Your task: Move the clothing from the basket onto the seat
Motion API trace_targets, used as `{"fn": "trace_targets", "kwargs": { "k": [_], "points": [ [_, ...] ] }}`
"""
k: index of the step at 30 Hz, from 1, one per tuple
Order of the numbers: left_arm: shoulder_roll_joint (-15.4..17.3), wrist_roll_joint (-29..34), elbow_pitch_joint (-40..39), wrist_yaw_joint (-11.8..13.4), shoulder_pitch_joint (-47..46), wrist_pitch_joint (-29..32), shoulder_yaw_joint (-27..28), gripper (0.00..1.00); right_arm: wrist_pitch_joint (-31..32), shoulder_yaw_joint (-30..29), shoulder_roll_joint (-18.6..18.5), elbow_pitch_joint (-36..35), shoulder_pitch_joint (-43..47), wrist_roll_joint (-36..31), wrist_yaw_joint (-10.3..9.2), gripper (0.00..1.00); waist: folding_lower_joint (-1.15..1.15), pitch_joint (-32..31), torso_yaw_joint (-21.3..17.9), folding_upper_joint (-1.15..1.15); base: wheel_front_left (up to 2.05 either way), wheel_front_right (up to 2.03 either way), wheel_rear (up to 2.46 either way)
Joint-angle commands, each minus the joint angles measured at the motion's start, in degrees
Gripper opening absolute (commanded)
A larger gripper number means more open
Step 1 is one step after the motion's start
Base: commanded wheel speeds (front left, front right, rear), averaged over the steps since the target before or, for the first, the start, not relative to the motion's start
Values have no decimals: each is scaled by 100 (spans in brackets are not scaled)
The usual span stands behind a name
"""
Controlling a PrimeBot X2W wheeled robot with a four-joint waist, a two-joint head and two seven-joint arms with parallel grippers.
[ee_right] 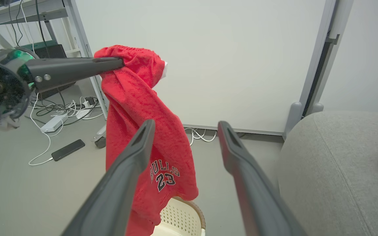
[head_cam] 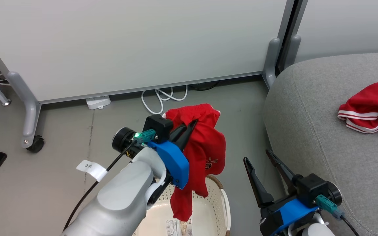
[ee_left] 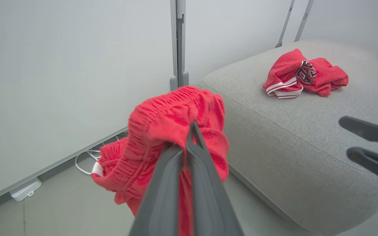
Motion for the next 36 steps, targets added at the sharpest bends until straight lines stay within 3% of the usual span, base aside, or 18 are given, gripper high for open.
{"fn": "trace_targets", "kwargs": {
  "k": [1,23,36],
  "points": [
    [-29,-37,-84,-3,-219,75,-5,0,27,4,-5,-19,84,-16,3,100,1,-19,32,0,0,0,0],
    [52,-89,-555,109,-281,268,-126,0,235,221,-5,96,-228,-154,3,100,1,-107,61,0,0,0,0],
    [134,-60,-766,51,-254,351,-355,0,473,398,-101,736,-1151,-486,3,100,1,-45,225,0,0,0,0]
  ]
}}
